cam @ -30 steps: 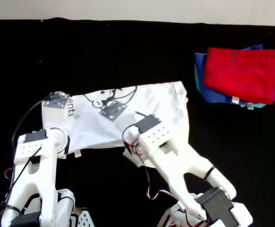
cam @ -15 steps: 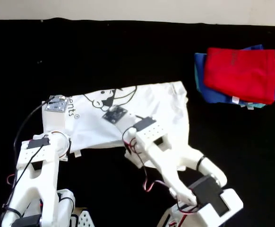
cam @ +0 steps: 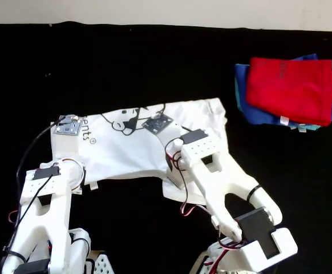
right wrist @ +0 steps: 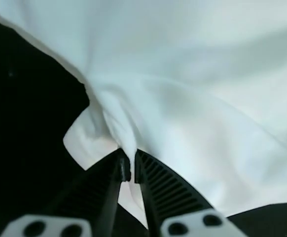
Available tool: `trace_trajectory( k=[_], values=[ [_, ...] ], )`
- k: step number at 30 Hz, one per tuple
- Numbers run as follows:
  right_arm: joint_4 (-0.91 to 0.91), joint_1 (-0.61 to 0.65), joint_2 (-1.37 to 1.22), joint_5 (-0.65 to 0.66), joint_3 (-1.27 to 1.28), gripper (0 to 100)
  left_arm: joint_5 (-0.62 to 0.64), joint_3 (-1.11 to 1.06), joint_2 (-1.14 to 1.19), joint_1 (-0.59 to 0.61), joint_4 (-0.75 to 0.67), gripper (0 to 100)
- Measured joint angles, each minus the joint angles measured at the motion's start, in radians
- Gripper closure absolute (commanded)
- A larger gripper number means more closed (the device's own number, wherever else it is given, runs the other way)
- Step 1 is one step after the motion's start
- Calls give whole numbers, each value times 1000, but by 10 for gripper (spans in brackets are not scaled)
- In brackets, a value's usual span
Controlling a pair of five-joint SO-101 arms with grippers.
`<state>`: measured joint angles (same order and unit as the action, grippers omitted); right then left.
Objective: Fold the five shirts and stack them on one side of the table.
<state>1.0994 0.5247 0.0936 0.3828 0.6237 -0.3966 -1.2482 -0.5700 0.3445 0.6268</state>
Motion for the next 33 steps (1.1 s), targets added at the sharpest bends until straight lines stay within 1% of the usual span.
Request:
trace_trajectory(
  k=[3, 6, 10, 15, 19, 21, 23, 25, 26, 30, 33],
  values=[
    [60, 0, 75, 0, 0, 993, 0, 0, 0, 0, 0, 990],
    [110, 0, 149, 35, 0, 993, 0, 0, -3, 0, 0, 990],
    [133, 0, 178, 52, 11, 993, 3, 23, -3, 0, 12, 990],
    [137, 0, 178, 72, 72, 993, 64, 114, -2, 0, 157, 990],
    [137, 0, 178, 87, 106, 992, 80, 121, 0, 0, 176, 990],
    [130, 0, 178, 87, 110, 976, 80, 117, 0, 0, 172, 990],
    [129, 0, 181, 86, 110, 906, 81, 92, 0, 0, 147, 990],
    [130, 5, 186, 43, 107, 822, 81, 66, 0, 0, 114, 990],
    [150, 12, 186, 18, 92, 803, 81, 54, 0, 0, 98, 990],
    [295, 41, 186, -20, -8, 825, 81, 21, -2, 0, 52, 990],
    [365, 8, 186, -26, -92, 826, 81, 18, -2, 0, 44, 990]
  ],
)
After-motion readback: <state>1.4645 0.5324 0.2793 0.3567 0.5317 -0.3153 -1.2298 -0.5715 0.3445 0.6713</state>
